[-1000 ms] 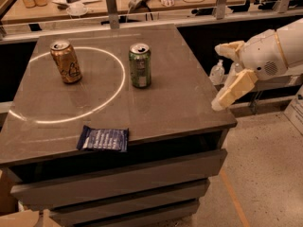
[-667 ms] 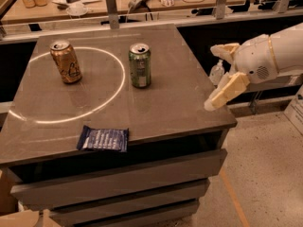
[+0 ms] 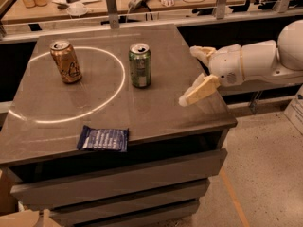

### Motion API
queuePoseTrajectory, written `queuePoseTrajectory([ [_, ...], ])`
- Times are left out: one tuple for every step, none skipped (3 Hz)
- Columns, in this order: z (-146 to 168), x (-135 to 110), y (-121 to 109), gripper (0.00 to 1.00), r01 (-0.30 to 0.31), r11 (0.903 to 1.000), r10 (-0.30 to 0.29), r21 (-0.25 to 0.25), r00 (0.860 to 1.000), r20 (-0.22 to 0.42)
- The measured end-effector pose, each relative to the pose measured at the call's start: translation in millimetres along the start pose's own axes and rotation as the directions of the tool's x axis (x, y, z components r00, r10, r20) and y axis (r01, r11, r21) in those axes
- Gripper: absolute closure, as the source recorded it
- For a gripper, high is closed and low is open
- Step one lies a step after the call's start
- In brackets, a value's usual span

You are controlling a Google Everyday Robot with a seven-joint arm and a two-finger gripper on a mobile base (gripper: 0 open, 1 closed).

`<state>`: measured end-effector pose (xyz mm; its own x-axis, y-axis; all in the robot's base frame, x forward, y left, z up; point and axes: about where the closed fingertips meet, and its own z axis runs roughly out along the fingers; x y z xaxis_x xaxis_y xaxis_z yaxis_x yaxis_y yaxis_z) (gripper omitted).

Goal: Knock green can over

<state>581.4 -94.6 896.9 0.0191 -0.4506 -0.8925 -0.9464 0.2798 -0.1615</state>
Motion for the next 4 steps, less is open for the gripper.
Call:
queuePoseTrajectory([
  [47,-6,-7,0.00,-0.049,0.9985,0.052,-0.024,0.990,0.134],
  [77,-13,-16,0.00,-0.082,0.9964,0.085,-0.022,0.972,0.217],
  [103,-23,-27,0.00,-0.081,0.9961,0.087,-0.035,0.959,0.269],
  [124,-36,-35,0.16,-0.060,0.9962,0.076,-0.063,0.950,0.304],
])
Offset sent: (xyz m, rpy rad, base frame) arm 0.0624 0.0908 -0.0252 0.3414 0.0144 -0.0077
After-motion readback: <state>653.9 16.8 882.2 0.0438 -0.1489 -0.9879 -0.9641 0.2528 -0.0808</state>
